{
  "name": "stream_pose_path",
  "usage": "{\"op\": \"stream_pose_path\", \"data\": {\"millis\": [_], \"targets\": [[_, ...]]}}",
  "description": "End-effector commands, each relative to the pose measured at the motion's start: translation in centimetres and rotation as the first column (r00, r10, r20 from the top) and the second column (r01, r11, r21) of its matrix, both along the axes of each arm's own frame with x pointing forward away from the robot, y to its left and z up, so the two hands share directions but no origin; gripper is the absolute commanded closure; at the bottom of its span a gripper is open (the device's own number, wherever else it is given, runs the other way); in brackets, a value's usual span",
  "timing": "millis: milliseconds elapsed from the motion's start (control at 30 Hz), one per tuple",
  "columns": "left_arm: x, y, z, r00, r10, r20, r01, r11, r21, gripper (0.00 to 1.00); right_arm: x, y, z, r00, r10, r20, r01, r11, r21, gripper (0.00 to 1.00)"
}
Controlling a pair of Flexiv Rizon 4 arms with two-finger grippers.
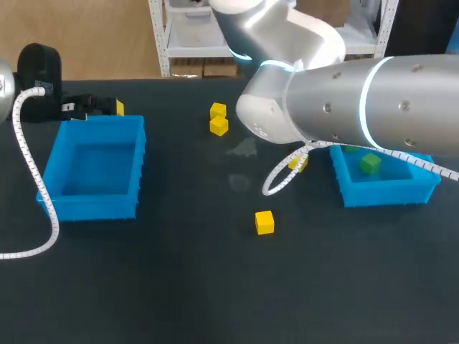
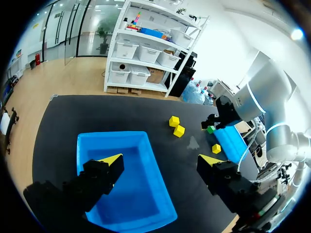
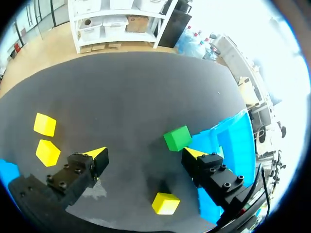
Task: Put the green cubes in the right bin and the yellow cubes in the left bin.
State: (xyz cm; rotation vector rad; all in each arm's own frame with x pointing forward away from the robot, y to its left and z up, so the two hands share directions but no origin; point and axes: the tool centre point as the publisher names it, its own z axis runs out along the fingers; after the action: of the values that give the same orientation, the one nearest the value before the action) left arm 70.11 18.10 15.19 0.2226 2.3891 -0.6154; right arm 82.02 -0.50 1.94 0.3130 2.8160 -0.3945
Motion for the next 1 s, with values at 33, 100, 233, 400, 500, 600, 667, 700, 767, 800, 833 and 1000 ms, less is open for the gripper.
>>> {"op": "stream_pose_path", "data": {"millis": [33, 100, 233, 400, 500, 600, 667, 700, 767, 800, 833, 1000], "targets": [[-0.1, 0.2, -0.2, 1.000, -0.007, 0.007, 0.007, 1.000, -0.010, 0.00, 0.2, 0.5, -0.2, 1.000, -0.011, -0.005, 0.011, 1.000, -0.009, 0.00], [-0.1, 0.2, -0.2, 1.000, -0.007, 0.007, 0.007, 1.000, -0.010, 0.00, 0.2, 0.5, -0.4, 1.000, -0.013, -0.005, 0.013, 1.000, -0.012, 0.00], [-0.1, 0.2, -0.2, 1.000, -0.007, 0.007, 0.007, 1.000, -0.010, 0.00, 0.5, 0.2, -0.7, 1.000, -0.007, -0.015, 0.007, 1.000, -0.024, 0.00], [-0.1, 0.2, -0.2, 1.000, -0.007, 0.007, 0.007, 1.000, -0.010, 0.00, 1.0, -0.7, -0.6, 1.000, 0.001, -0.021, -0.001, 0.999, -0.042, 0.00], [-0.1, 0.2, -0.2, 1.000, -0.007, 0.007, 0.007, 1.000, -0.010, 0.00, 1.2, -0.9, -0.5, 1.000, -0.008, -0.019, 0.007, 0.999, -0.041, 0.00], [-0.1, 0.2, -0.2, 1.000, -0.007, 0.007, 0.007, 1.000, -0.010, 0.00, 1.3, -0.3, -0.8, 1.000, -0.013, -0.019, 0.013, 1.000, -0.026, 0.00], [-0.1, 0.2, -0.2, 1.000, -0.007, 0.007, 0.007, 1.000, -0.010, 0.00, 1.2, 0.2, -1.0, 1.000, -0.020, -0.018, 0.020, 1.000, -0.017, 0.00], [-0.1, 0.2, -0.2, 1.000, -0.007, 0.007, 0.007, 1.000, -0.010, 0.00, 1.1, 0.4, -1.1, 1.000, -0.022, -0.019, 0.021, 1.000, -0.014, 0.00], [-0.1, 0.2, -0.2, 1.000, -0.007, 0.007, 0.007, 1.000, -0.010, 0.00, 1.0, 0.7, -1.1, 0.999, -0.025, -0.021, 0.025, 1.000, -0.008, 0.00], [-0.1, 0.2, -0.2, 1.000, -0.007, 0.007, 0.007, 1.000, -0.010, 0.00, 1.0, 0.7, -1.0, 0.999, -0.031, -0.018, 0.031, 0.999, -0.007, 0.00], [-0.1, 0.2, -0.2, 1.000, -0.007, 0.007, 0.007, 1.000, -0.010, 0.00, 0.9, 0.7, -0.9, 0.999, -0.034, -0.016, 0.034, 0.999, -0.007, 0.00], [-0.1, 0.2, -0.2, 1.000, -0.007, 0.007, 0.007, 1.000, -0.010, 0.00, 0.4, 0.6, -0.1, 0.995, -0.096, 0.003, 0.096, 0.995, -0.012, 0.00]]}}
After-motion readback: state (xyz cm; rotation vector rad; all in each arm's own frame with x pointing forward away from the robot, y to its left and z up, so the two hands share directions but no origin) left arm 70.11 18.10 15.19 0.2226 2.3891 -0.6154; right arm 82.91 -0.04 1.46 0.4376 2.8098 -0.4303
